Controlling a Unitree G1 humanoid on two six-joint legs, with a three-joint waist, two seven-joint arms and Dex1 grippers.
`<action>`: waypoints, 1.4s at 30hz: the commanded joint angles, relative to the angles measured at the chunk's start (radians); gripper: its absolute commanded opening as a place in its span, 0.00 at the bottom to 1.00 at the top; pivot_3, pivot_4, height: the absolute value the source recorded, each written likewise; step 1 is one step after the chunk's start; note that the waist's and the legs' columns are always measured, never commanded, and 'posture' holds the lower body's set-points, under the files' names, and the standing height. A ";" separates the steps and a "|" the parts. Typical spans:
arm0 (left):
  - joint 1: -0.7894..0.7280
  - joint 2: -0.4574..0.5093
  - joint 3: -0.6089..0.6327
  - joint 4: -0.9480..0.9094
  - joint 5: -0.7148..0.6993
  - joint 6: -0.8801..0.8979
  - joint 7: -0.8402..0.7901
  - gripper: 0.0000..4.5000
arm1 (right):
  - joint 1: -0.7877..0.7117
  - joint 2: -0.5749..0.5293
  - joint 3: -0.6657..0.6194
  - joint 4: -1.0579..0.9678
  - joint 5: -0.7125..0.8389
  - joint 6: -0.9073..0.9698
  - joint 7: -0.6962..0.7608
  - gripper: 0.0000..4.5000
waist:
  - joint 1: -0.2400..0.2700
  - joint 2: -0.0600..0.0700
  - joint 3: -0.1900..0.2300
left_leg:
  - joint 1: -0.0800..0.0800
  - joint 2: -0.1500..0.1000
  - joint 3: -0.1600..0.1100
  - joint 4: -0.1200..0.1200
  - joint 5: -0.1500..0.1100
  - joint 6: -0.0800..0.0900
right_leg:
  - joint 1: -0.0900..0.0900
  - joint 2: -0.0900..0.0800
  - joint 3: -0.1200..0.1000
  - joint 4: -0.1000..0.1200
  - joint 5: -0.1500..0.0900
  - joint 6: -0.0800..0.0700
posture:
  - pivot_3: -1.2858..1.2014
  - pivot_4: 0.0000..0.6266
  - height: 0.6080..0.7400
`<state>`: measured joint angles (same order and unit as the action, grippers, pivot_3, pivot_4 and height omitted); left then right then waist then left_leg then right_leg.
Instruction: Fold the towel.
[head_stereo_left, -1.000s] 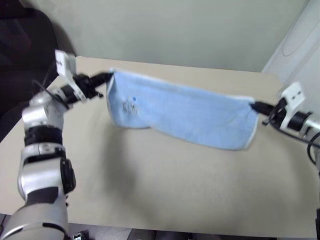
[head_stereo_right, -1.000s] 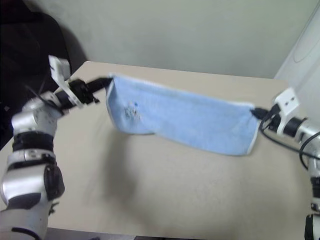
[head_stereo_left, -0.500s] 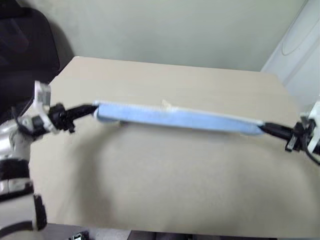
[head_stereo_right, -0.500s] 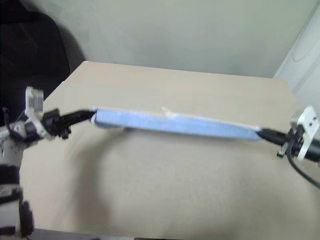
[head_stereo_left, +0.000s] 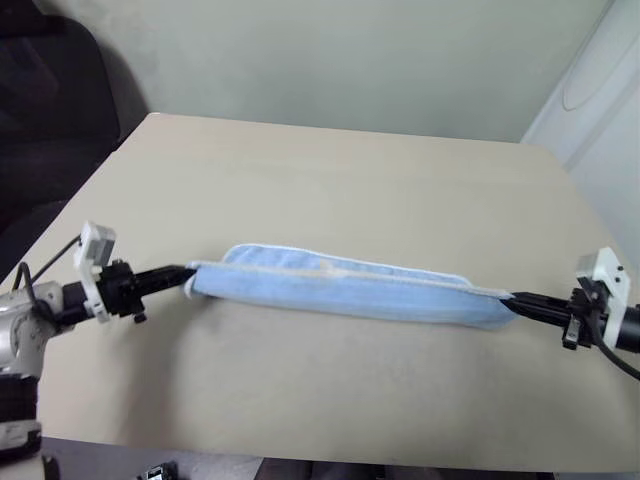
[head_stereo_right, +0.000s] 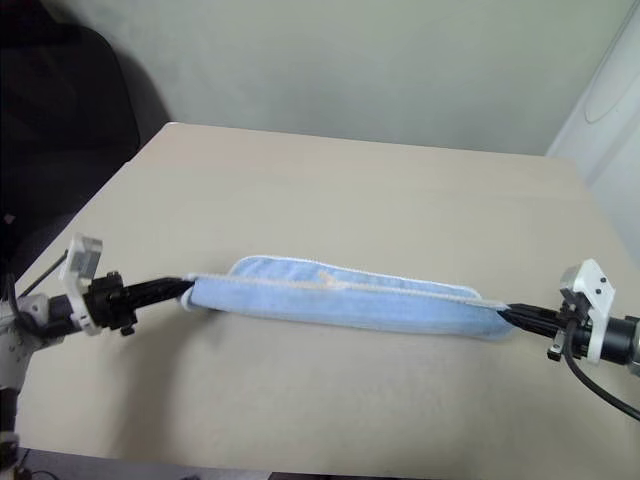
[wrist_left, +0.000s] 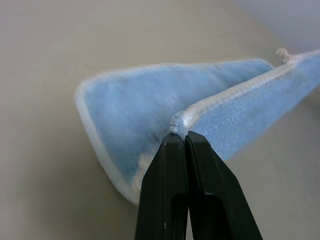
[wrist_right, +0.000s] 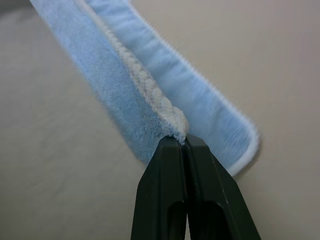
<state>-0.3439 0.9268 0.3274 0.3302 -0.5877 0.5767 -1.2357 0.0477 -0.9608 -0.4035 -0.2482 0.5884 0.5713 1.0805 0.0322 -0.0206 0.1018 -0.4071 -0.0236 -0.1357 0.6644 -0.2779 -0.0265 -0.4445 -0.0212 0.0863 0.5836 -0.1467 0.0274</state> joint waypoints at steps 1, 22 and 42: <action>-0.130 -0.028 -0.001 0.123 0.079 -0.085 0.139 0.00 | -0.113 0.005 0.065 0.127 -0.103 -0.034 -0.097 0.00 | 0.002 0.001 0.000 | 0.002 0.000 0.000 0.000 0.000 0.001 | 0.001 0.000 0.000 0.002 0.000 0.000 | 0.52 0.24 1.00; -0.518 -0.226 -0.281 0.751 0.471 -0.570 0.287 0.00 | -0.364 0.110 0.347 0.462 -0.338 -0.135 -0.231 0.00 | 0.002 0.002 0.001 | 0.006 0.000 0.001 0.001 0.009 0.014 | 0.006 -0.001 -0.001 -0.001 0.008 0.014 | 0.52 0.24 1.00; -0.559 -0.186 -0.109 0.785 0.363 -0.486 0.283 0.88 | -0.366 0.167 0.119 0.372 -0.201 -0.055 -0.297 0.77 | 0.002 0.004 0.003 | 0.005 0.000 0.002 0.001 0.009 0.014 | 0.006 -0.001 -0.001 -0.003 0.009 0.014 | 0.52 0.24 1.00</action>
<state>-0.8723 0.7007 0.1553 1.1303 -0.1766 0.0582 -0.9805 -0.3219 -0.7813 -0.1868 0.1962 0.3247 0.4792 0.8115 0.0339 -0.0165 0.1044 -0.4022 -0.0234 -0.1336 0.6649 -0.2691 -0.0123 -0.4387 -0.0221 0.0851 0.5807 -0.1377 0.0414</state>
